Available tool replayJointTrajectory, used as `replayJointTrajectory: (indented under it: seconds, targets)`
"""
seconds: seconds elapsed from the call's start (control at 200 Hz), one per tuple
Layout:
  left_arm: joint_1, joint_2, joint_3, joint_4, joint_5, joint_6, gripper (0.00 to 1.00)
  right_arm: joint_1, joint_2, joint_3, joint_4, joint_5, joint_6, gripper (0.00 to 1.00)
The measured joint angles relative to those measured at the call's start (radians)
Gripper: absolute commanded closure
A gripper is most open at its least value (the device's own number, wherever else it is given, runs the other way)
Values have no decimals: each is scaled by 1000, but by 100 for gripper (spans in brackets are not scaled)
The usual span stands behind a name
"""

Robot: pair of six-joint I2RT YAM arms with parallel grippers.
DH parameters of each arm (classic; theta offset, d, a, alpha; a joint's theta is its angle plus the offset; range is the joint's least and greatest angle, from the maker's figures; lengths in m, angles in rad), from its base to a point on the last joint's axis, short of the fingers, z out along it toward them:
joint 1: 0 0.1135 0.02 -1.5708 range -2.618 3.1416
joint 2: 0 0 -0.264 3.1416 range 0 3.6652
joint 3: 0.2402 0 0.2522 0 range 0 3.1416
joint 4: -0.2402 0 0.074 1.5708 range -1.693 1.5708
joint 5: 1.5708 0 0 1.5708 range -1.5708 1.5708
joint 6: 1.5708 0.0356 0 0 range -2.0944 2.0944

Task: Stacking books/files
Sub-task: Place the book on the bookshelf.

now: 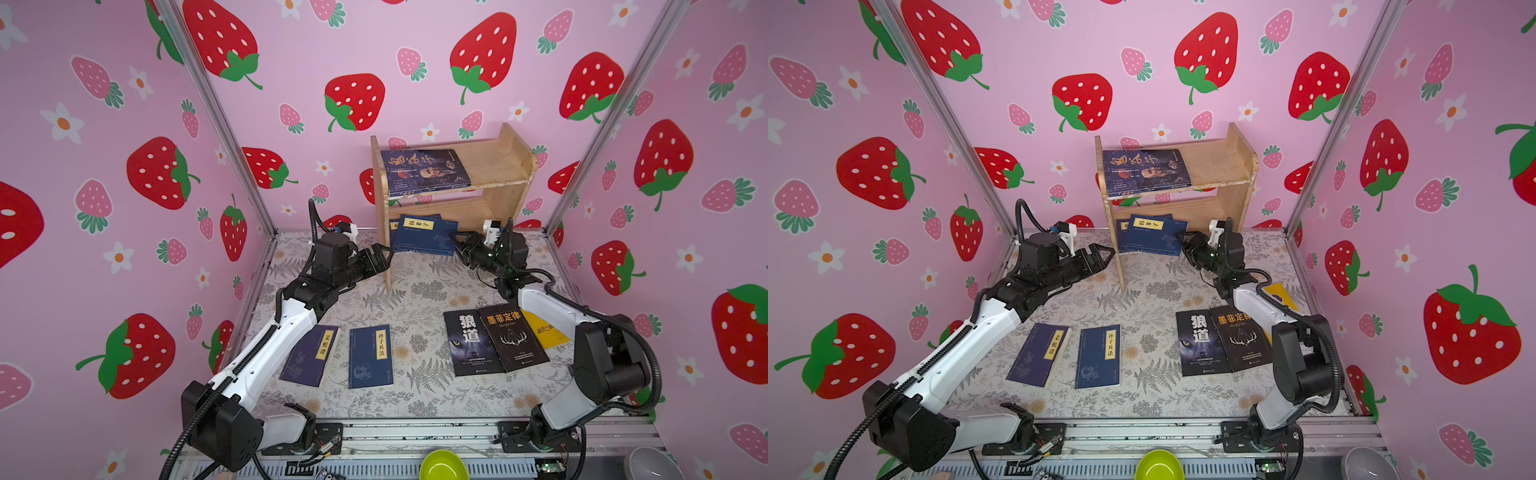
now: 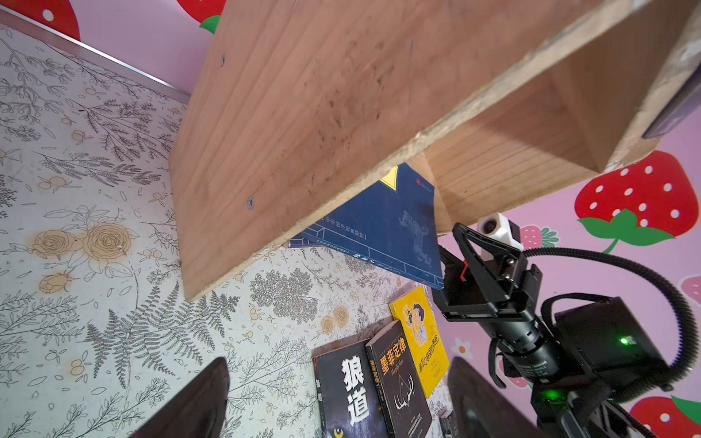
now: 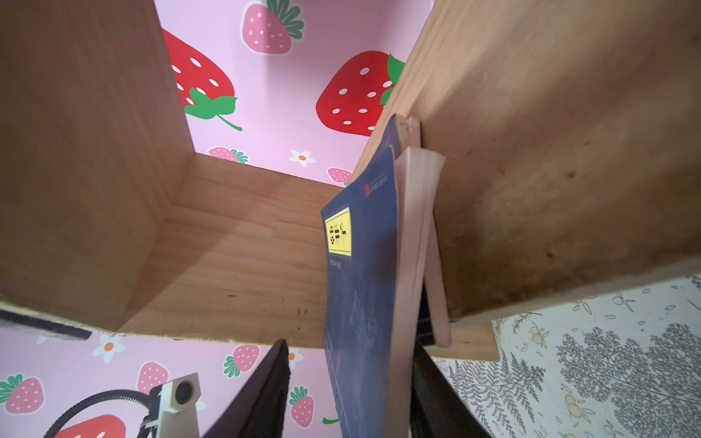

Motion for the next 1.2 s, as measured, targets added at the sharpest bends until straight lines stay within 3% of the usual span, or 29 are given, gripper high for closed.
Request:
replayJointTrajectory:
  seconds: [0.465,0.69,0.905,1.201]
  targets:
    - [0,0,-1,-1,0,-8,9,31,6,0,42,161,-1,53]
    - [0,0,-1,-1,0,-11,9,47,10,6,73,204,14,75]
    - [0,0,-1,-2,-2,-10,9,53,47,63,77,204,-9,89]
    - [1,0,-1,-2,-3,-10,9,39,52,71,53,197,-54,92]
